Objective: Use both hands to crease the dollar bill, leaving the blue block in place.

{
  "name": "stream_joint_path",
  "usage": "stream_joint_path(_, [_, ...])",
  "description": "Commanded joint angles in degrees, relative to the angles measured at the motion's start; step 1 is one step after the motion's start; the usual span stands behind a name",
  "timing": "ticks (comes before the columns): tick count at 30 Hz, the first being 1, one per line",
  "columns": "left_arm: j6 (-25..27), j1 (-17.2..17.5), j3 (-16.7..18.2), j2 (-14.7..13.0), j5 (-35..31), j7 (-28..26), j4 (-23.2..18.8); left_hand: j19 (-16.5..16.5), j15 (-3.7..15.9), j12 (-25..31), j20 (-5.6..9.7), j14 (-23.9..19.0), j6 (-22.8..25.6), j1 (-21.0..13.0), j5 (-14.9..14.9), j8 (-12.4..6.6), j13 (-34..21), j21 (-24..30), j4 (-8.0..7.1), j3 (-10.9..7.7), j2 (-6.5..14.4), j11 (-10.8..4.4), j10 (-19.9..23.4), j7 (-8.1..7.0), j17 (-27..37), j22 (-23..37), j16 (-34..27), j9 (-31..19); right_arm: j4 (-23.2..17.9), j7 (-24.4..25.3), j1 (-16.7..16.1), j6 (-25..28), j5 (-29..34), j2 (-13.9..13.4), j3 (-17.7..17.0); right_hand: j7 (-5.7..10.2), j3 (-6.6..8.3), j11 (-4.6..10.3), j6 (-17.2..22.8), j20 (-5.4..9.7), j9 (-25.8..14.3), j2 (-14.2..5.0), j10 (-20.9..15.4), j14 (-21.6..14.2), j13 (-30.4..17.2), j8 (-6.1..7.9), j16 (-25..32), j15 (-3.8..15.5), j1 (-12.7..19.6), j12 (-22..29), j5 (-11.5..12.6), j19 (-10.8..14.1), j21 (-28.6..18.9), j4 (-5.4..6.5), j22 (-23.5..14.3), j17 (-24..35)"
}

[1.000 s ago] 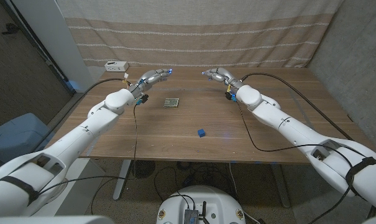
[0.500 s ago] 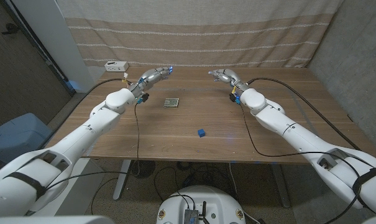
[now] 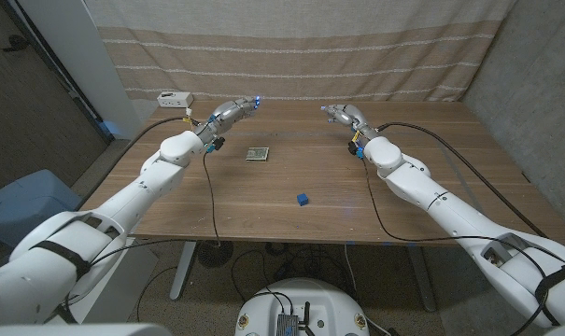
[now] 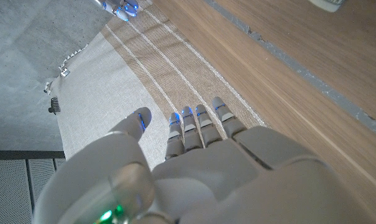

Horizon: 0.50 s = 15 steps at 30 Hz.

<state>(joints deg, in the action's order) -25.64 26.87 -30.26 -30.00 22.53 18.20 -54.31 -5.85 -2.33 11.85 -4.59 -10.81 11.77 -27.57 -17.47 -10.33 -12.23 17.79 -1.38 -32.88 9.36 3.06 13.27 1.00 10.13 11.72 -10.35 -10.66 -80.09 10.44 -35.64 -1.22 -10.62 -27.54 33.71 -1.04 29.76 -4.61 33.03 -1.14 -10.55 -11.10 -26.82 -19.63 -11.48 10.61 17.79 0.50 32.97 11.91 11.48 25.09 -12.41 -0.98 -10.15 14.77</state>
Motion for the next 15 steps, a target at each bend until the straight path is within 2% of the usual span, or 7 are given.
stream_joint_path(1, [-3.6, -2.3, 0.3, 2.1, 2.0, 3.1, 6.7, 0.0, 0.21, 0.0, 0.29, 0.4, -0.4, 0.4, 0.1, 0.02, -0.2, 0.3, 0.17, -0.47, 0.1, -0.08, -0.2, -0.07, 0.0, 0.1, 0.1, 0.0, 0.6, 2.7, -0.6, -0.9, -1.5, 1.3, -1.2, -0.57, 0.16, -0.67, 0.1, -0.3, -0.1, 0.2, -0.1, -0.2, -0.1, 0.22, 0.1, -0.32, -0.1, 0.2, 0.3, 0.3, -0.2, 0.12, -0.1, 0.2])
stream_joint_path(5, [-4.1, -2.3, 0.6, 2.2, 2.6, 3.5, 7.1, 0.0, 0.17, 0.0, 0.28, 0.4, -0.4, 0.5, 0.2, -0.03, -0.1, 0.3, 0.19, -0.49, 0.1, -0.07, -0.2, -0.01, 0.0, 0.1, 0.1, 0.0, 0.0, 4.1, -1.1, -0.7, -1.7, 1.0, -2.0, -0.64, 0.11, -0.8, 0.2, -0.45, -0.1, 0.31, -0.1, -0.2, -0.1, 0.23, 0.1, -0.42, -0.1, 0.2, 0.3, 0.2, -0.1, 0.04, -0.1, 0.2])
stream_joint_path(11, [-3.5, -1.7, 0.6, 1.1, 2.8, 4.2, 6.3, 0.1, 0.2, 0.0, 0.29, 0.5, -0.4, 0.7, 0.4, -0.09, -0.1, 0.3, 0.24, -0.53, 0.1, -0.19, -0.2, 0.01, 0.0, 0.1, 0.0, 0.0, -4.2, 8.5, -3.5, 1.7, -0.8, 0.0, -3.2, -0.82, -0.01, -1.13, 0.3, -0.52, -0.1, 0.49, -0.4, -0.2, -0.1, 0.26, 0.1, -0.62, -0.1, 0.2, 0.3, 0.2, -0.1, -0.11, -0.2, 0.1])
stream_joint_path(15, [-1.4, -0.8, 1.1, 1.0, 3.8, 3.4, 5.3, 0.1, 0.18, 0.0, 0.38, 0.5, -0.3, 0.8, 0.5, -0.14, -0.1, 0.3, 0.25, -0.56, 0.1, -0.14, -0.4, 0.01, 0.0, 0.1, 0.0, 0.0, -4.9, 9.1, -5.1, -2.1, -1.1, 0.6, -3.4, -1.0, -0.02, -1.13, 0.3, -0.69, -0.1, 0.41, -0.5, -0.3, -0.1, 0.26, 0.1, -0.76, -0.1, 0.3, 0.3, 0.3, -0.1, -0.14, -0.2, 0.2])
